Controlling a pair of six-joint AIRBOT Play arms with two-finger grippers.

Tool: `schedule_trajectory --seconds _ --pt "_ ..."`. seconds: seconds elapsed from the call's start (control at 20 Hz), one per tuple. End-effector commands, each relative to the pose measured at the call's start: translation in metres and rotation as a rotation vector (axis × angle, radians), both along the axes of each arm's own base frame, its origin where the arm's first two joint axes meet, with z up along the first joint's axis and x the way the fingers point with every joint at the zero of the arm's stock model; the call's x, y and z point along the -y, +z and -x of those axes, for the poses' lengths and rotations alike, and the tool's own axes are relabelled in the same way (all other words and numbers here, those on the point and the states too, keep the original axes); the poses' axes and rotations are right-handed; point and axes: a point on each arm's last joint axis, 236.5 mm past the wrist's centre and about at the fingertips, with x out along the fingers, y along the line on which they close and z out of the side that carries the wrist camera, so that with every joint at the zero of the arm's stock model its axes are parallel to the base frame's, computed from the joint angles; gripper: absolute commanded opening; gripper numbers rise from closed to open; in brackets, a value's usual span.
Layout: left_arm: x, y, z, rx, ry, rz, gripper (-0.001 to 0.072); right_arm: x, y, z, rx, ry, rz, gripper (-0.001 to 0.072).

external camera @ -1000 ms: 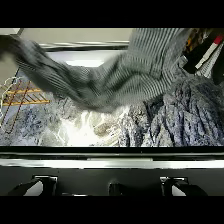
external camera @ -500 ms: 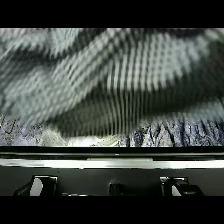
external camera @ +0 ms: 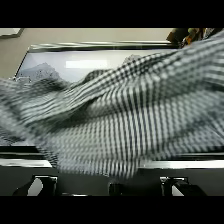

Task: Fold the clothes and pants, and hang the long-sleeved shirts on hangers.

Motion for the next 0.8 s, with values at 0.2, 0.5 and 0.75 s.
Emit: schedule_trajectory --seconds 0.2,0.5,0.75 --pt "0.07 -0.27 -0.16 -0.583 -0.285 -0.046 0.0027 -0.057 -0.316 -0.234 -0.7 0.172 -0.371 0.0031" --pt "0.142 -0.406 -0.185 -0.84 -0.345 0.158 0.004 -0.103 -0.47 -0.255 -1.039 0.34 -0.438 0.0031" --pt "0.116 -0.382 -0.17 -0.859 -0.335 0.186 0.0675 -0.067 -0.459 -0.217 -1.147 0.41 -0.15 0.0526"
